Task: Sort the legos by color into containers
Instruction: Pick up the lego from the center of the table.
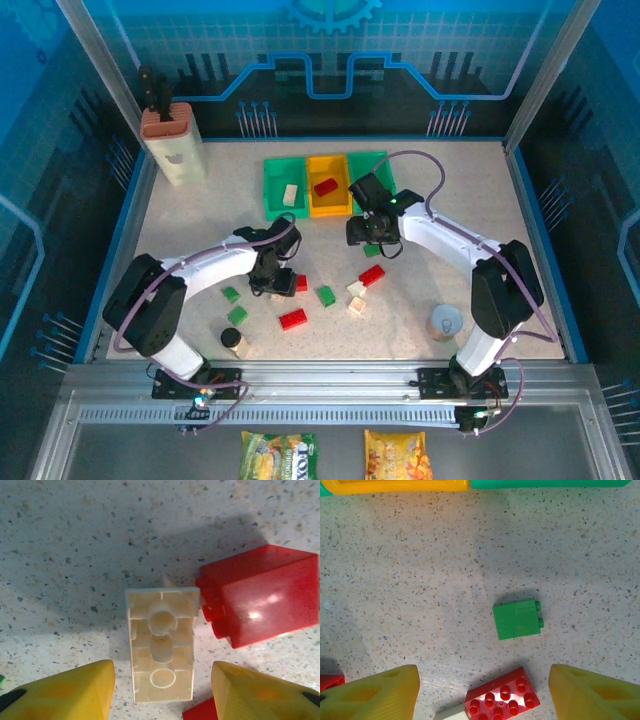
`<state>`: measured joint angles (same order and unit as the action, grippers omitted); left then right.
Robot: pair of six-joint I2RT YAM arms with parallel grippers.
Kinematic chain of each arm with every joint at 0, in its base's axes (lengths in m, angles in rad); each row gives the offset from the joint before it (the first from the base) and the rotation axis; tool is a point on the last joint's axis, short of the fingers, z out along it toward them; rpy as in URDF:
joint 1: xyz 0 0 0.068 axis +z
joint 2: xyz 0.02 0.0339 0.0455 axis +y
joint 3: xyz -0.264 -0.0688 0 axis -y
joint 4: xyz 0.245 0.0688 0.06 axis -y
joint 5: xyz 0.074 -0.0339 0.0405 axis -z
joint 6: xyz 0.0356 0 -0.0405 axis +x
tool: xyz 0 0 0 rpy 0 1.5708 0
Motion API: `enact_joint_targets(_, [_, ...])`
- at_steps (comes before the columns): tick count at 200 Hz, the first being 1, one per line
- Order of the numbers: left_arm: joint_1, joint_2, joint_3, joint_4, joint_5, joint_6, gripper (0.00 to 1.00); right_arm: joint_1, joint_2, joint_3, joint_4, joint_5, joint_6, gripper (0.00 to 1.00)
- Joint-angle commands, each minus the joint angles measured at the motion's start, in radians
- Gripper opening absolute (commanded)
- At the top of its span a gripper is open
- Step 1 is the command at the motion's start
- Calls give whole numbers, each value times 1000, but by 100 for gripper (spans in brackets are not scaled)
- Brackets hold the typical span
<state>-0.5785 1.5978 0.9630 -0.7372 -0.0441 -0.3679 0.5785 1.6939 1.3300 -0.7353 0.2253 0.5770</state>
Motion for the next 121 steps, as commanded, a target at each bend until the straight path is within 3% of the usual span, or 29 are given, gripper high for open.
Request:
enact_joint_targets(1, [-7, 25, -12, 11, -14, 0, 55, -11, -33, -12, -24, 12, 18, 70])
enact_joint_targets(121, [-11, 64, -33, 32, -11, -1, 45, -11, -34, 5, -34, 13, 18, 70])
